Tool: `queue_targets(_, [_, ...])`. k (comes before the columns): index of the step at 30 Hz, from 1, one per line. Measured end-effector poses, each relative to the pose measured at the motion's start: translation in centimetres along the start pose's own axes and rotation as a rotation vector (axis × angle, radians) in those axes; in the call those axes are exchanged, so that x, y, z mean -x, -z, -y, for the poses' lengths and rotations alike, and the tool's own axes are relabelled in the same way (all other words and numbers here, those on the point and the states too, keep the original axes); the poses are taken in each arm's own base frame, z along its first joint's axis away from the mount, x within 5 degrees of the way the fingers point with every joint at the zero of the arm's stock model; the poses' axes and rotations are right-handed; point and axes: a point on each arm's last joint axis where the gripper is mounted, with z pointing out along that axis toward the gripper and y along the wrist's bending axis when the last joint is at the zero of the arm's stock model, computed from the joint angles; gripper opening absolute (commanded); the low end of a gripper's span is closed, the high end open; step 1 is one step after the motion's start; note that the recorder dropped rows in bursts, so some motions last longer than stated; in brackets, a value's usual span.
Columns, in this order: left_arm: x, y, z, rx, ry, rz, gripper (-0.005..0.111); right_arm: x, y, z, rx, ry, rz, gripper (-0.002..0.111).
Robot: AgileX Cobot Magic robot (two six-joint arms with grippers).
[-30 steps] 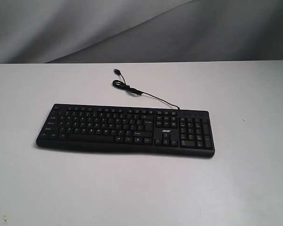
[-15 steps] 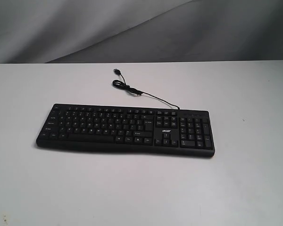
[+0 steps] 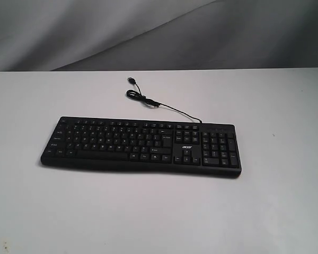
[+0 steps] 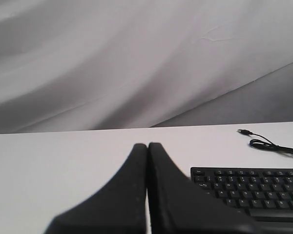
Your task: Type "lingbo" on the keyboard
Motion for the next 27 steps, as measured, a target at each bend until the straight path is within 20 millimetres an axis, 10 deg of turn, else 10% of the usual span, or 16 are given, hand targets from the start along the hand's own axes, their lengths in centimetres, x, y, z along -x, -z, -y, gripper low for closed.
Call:
queue_targets(6, [0.0,0.0,0.0,0.000,0.000,0.000,0.001,-4.2,-11.1,-0.8,0.013,0.203,-0.391,0.000])
queue_targets(12, [0.0,0.0,0.0,0.000,0.000,0.000,0.001,-13.7,-18.6,-7.6,0.436,0.432,-0.741,0.000])
queue_targets(18, [0.0,0.0,0.0,0.000,0.000,0.000,0.001,-21.1,-19.9,-15.9,0.949,0.503,-0.794,0.000])
queue_targets(27, [0.0,0.0,0.0,0.000,0.000,0.000,0.001,-26.6,-16.5,-25.6,1.169,0.740,-0.717,0.000])
